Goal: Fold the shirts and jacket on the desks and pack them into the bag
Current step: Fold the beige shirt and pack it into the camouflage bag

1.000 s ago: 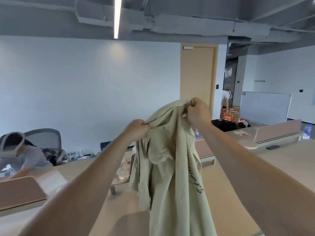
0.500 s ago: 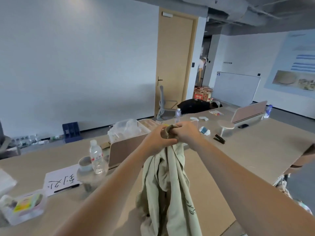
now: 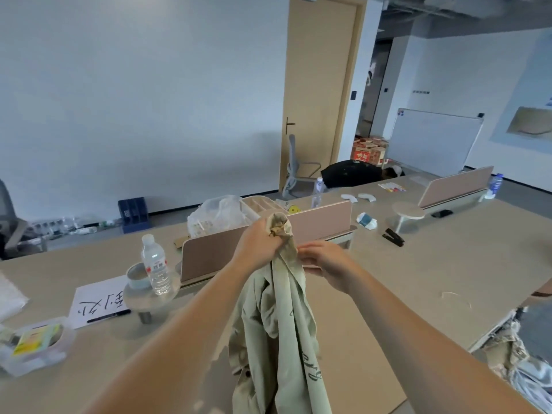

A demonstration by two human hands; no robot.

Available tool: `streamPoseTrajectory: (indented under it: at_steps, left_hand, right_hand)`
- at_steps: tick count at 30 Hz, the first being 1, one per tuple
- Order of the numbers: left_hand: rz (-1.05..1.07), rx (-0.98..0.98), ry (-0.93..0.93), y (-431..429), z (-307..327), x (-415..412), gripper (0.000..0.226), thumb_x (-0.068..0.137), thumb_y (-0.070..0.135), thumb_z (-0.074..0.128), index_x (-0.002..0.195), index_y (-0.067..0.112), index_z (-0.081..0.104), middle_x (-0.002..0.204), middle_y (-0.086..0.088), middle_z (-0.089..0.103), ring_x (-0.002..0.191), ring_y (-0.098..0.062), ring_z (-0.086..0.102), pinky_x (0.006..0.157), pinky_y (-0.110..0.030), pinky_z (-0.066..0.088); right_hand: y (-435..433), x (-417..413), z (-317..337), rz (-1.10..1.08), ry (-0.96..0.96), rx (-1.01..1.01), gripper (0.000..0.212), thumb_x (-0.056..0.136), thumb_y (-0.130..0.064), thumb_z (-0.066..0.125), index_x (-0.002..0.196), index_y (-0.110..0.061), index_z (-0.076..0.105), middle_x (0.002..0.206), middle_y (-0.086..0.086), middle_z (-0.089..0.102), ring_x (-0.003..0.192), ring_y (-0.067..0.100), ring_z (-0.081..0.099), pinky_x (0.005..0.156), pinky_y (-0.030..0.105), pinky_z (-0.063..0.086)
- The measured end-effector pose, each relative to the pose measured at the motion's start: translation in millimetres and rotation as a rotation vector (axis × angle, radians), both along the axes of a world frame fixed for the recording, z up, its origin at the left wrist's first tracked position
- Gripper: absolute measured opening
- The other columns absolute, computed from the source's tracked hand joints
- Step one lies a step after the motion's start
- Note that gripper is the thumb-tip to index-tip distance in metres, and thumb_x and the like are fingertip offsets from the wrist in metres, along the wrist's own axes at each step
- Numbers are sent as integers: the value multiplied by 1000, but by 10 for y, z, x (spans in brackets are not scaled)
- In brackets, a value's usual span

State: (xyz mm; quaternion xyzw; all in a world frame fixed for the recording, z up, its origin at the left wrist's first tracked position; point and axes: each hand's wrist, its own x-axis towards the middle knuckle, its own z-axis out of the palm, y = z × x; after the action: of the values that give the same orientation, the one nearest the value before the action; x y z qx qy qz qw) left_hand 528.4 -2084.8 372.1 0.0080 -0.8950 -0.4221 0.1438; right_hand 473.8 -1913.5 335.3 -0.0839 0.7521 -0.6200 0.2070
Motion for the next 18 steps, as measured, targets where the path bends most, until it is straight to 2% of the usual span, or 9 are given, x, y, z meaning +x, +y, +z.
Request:
streamPoseTrajectory:
  at_steps: [2,4,5,8,10,12,15,17,18]
  left_hand:
    - [89,58,-31,65,-25,-30,9,89,19,61,87,28,60,73,3,65,59,-12,57,59,-29,45]
    - [155,84,-36,105,-55,-59,3,89,21,61,87,23,62,66,4,61,53,-9,51,55,-26,41]
    - [196,81,-36,126,-75,-69,2,88,23,61,87,21,63,64,7,58,53,-8,49,54,-25,39]
    - [311,94,-72,154,-146,-68,10,88,26,63,91,16,61,70,3,58,63,-13,53,60,-30,40]
    - [355,98,-113,179,-196,-45,9,87,24,62,88,16,58,75,-1,58,67,-14,54,65,-33,46]
    - [346,52,-173,181,-282,-30,20,83,30,63,97,15,61,83,-2,65,75,-13,61,74,-35,54]
    - [342,-15,-263,210,-410,18,38,79,32,66,116,22,61,107,3,65,100,-17,64,86,-36,55]
    - [429,-32,-283,295,-422,77,47,83,37,68,125,21,52,115,2,58,101,-20,60,83,-34,52]
    - [463,-30,-292,336,-424,99,44,86,39,67,122,19,52,113,1,59,97,-19,61,83,-35,54]
  right_hand:
    - [77,-5,-195,144,57,132,18,86,-16,68,101,-20,77,103,1,77,102,20,69,93,38,54]
    - [127,-47,-346,180,105,213,19,82,-23,73,100,-25,78,100,-3,76,93,14,65,82,31,47]
    - [164,-89,-427,174,125,231,16,82,-25,74,98,-23,78,95,-3,76,87,13,63,77,31,45]
    - [236,-186,-598,203,219,313,18,86,-28,70,86,-10,70,78,2,66,74,17,57,71,39,48]
    - [254,-221,-585,209,293,341,15,86,-26,65,83,-11,65,80,9,67,75,23,62,74,48,54]
    - [255,-259,-486,223,297,311,12,89,-21,60,84,-11,63,83,13,66,78,29,64,74,50,57]
    - [232,-264,-293,223,132,157,7,92,-9,55,86,-6,57,80,14,63,69,26,64,63,46,62]
    - [198,-243,-134,191,65,74,7,93,-3,53,87,-6,53,80,14,63,66,24,66,55,35,60]
    - [174,-227,-53,158,40,30,9,92,1,52,86,-6,52,79,15,61,65,24,66,54,33,60]
